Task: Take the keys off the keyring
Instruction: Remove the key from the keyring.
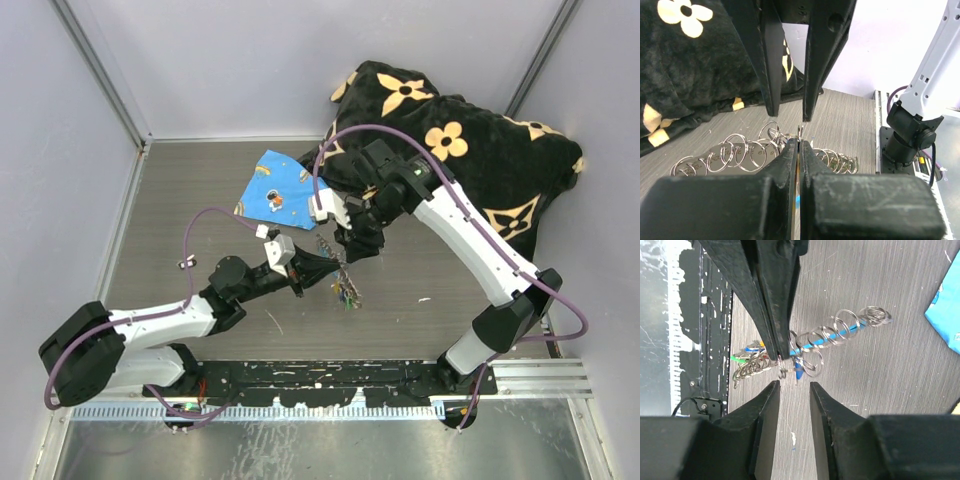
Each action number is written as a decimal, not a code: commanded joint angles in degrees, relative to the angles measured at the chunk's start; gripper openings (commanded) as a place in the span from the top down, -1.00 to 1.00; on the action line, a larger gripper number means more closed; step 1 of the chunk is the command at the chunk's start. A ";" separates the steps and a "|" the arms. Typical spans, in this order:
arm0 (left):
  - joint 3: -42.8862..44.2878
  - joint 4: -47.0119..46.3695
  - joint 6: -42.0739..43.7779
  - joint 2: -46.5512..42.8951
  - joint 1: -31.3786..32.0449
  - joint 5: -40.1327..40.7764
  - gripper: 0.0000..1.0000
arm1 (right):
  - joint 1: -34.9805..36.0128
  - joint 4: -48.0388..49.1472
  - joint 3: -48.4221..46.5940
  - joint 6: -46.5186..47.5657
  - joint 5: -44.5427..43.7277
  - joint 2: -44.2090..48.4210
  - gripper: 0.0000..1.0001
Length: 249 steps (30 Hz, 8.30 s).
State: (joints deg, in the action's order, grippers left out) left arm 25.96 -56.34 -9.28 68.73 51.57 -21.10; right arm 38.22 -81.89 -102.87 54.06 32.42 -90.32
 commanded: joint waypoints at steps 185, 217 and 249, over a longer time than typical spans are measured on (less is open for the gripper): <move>2.94 -25.49 4.89 13.19 -0.41 0.50 0.35 | 3.70 -1.61 -1.16 2.63 -18.89 0.70 0.98; 7.10 -25.58 2.95 19.75 -0.41 -2.19 0.47 | 2.83 -1.59 -3.33 2.81 -14.76 0.06 0.98; 7.12 -19.45 -2.13 13.97 -1.63 -1.53 1.00 | -5.42 -1.53 -4.08 5.31 -1.18 2.31 0.26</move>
State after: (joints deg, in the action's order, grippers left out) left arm 32.45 -73.19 -9.93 87.46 50.22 -24.53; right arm 36.32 -84.71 -104.31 57.69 23.51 -90.89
